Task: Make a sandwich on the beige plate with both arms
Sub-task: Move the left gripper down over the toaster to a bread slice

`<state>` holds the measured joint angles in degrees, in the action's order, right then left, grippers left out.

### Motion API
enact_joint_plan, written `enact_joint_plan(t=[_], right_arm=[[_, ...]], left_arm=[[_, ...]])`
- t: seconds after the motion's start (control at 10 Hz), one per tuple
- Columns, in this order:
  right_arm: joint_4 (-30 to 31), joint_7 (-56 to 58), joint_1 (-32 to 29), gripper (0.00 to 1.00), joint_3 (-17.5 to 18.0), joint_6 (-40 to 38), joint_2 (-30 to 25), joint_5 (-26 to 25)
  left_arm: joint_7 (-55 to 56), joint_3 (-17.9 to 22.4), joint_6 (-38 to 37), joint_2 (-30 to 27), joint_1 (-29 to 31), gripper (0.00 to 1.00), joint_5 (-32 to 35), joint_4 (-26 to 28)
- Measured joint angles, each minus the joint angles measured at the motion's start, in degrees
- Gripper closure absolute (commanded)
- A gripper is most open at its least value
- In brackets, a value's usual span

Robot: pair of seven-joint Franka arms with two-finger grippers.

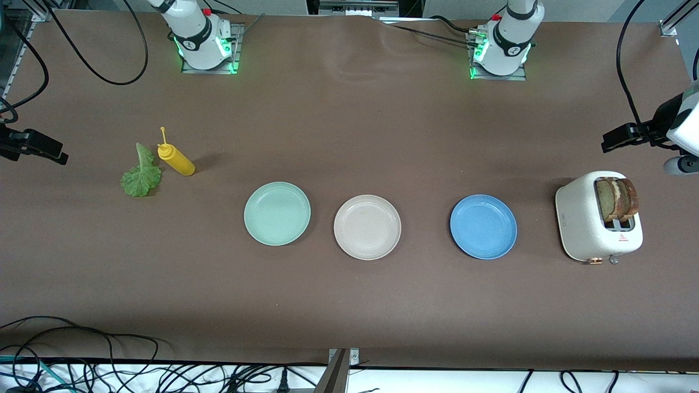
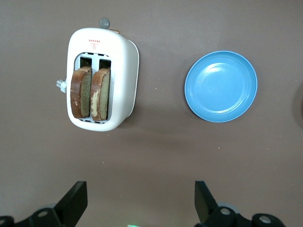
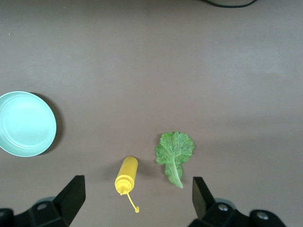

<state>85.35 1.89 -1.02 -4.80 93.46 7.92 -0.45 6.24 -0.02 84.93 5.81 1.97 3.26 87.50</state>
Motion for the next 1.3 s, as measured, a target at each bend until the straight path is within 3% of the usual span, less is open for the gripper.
enact_joint_plan(t=[1.0,1.3], right_arm=[[0.00,0.00,-0.01,0.00,-0.01,0.00,0.01,0.15],[0.00,0.00,-0.03,0.00,-0.05,0.00,0.02,0.15]], left_arm=[[-0.01,0.43,0.05,5.86,3.93,0.00,0.00,-0.44],[-0.28,0.51,3.71,9.56,5.86,0.00,0.00,-0.60]])
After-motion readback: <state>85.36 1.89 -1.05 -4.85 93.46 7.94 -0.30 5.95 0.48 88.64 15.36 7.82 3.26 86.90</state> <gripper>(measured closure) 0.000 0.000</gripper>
